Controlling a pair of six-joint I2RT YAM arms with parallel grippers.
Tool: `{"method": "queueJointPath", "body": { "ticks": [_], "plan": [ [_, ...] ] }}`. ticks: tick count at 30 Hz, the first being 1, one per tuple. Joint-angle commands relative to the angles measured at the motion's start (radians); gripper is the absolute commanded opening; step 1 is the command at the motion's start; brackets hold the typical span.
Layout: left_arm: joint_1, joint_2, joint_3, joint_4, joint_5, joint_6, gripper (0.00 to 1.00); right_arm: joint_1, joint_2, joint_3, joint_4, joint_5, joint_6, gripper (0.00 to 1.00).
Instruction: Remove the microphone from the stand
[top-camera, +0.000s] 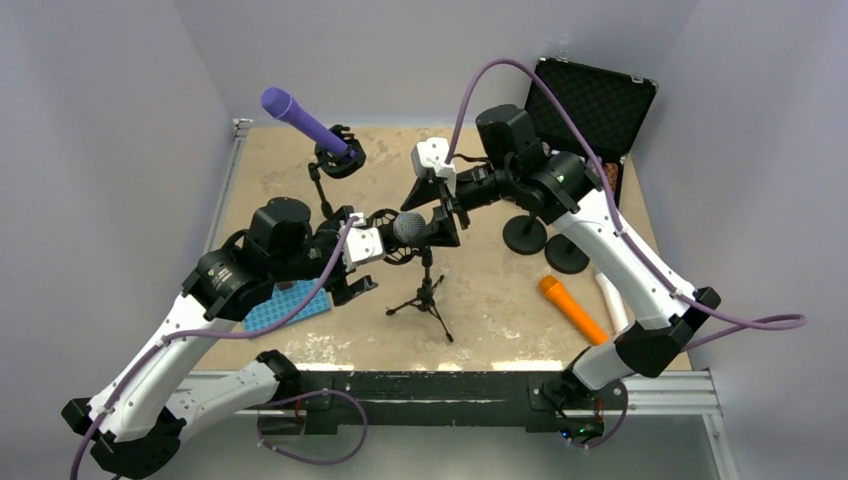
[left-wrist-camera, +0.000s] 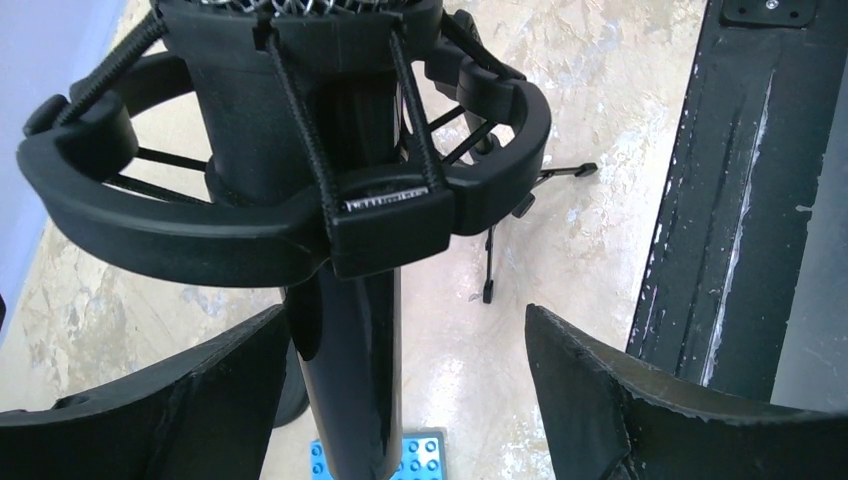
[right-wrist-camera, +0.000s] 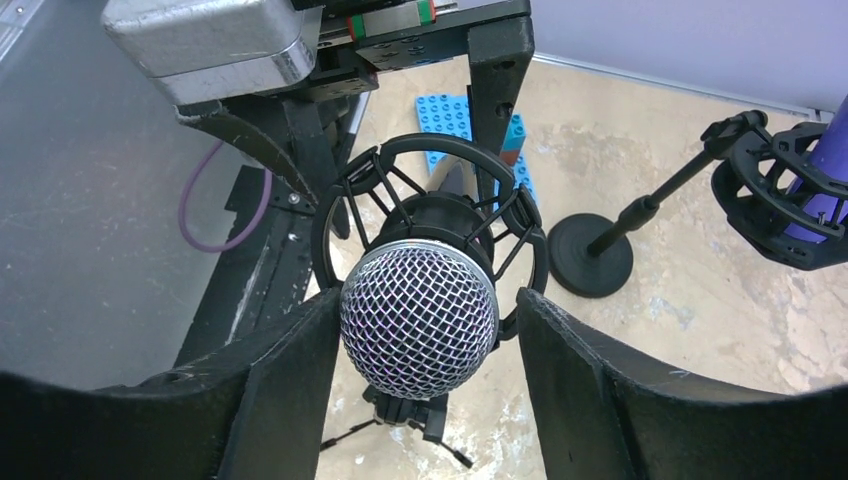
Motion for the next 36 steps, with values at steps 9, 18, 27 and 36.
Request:
{"method": "queueJointPath", "body": {
  "ticks": [9,18,27,36],
  "plan": [
    [0.005,0.001,0.008,0.034,0.027,-0.012,0.89,0.0,-0.056,0.022,0.009,0.042,-0.003,0.28],
    [0.005,0.018,0.007,0.054,0.048,-0.05,0.91,-0.005,-0.153,-0.021,0.027,0.101,0.045,0.0],
    [0.007,0.015,0.025,0.057,-0.015,-0.084,0.96,-0.06,-0.189,0.049,0.001,0.101,0.114,0.0],
    [0.007,0.051,0.154,0.013,-0.013,-0.081,1.0,-0.164,-0.181,0.179,-0.124,0.091,0.128,0.0]
  ]
}}
